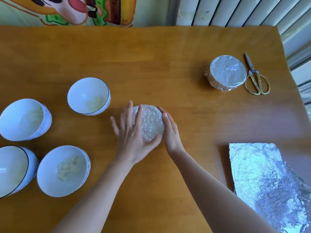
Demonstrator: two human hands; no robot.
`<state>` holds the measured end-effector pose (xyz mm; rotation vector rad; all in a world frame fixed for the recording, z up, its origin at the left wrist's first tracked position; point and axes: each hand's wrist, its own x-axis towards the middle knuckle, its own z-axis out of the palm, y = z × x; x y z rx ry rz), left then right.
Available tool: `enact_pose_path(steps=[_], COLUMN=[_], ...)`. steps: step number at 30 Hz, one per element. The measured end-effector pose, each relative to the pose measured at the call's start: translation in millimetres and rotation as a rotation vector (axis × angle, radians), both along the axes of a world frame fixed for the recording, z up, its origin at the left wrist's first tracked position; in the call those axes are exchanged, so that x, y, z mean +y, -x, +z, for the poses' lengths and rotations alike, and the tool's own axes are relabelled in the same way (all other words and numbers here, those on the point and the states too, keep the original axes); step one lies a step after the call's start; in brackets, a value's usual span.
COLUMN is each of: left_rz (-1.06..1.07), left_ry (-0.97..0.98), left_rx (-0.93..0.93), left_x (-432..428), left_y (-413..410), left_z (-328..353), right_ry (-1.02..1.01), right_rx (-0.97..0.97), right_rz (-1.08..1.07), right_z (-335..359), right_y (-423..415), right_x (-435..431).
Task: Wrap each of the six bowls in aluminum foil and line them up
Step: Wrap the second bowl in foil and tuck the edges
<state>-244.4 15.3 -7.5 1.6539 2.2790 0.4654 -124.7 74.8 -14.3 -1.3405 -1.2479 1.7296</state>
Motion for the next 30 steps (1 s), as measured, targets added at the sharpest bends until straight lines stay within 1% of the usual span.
enact_pose_path(steps=[4, 5, 7, 8, 9, 13, 19, 25, 27, 30], left_rz=[0.200, 0.268, 0.405, 0.458, 0.493, 0.610, 0.707, 0.676, 0.650, 0.672], left_ry=[-0.202, -0.243, -0.262, -0.264, -0.280, -0.384, -0.449, -0.488, -0.505, -0.528], left_rx=[-0.402, -0.535, -0.843, -0.969, -1.046, -1.155, -1.337, -1.414, -1.424, -1.468], left_x=[-3, -3, 0, 2, 4, 9, 16, 18, 21, 25], left_y=[14, 15, 13, 12, 11, 6, 4, 1, -1, -7], left_z=[1, 2, 2, -1, -3, -17, -23, -16, -6, 19], right_ry=[-0.030, -0.041, -0.069, -0.075, -0.075, -0.032, 0.026, 0.045, 0.048, 0.036], right_rx=[-0.010, 0.002, 0.020, 0.024, 0.030, 0.072, 0.100, 0.136, 0.149, 0.163], right_rz=[-0.037, -0.051, -0.067, -0.064, -0.064, -0.142, -0.244, -0.276, -0.277, -0.256], right_z=[-4, -5, -4, -3, -2, -7, -12, -2, 9, 31], right_y=[0, 0, 2, 4, 7, 15, 23, 21, 21, 20], right_x=[-1, -2, -4, -4, -5, -8, -12, -13, -10, -3])
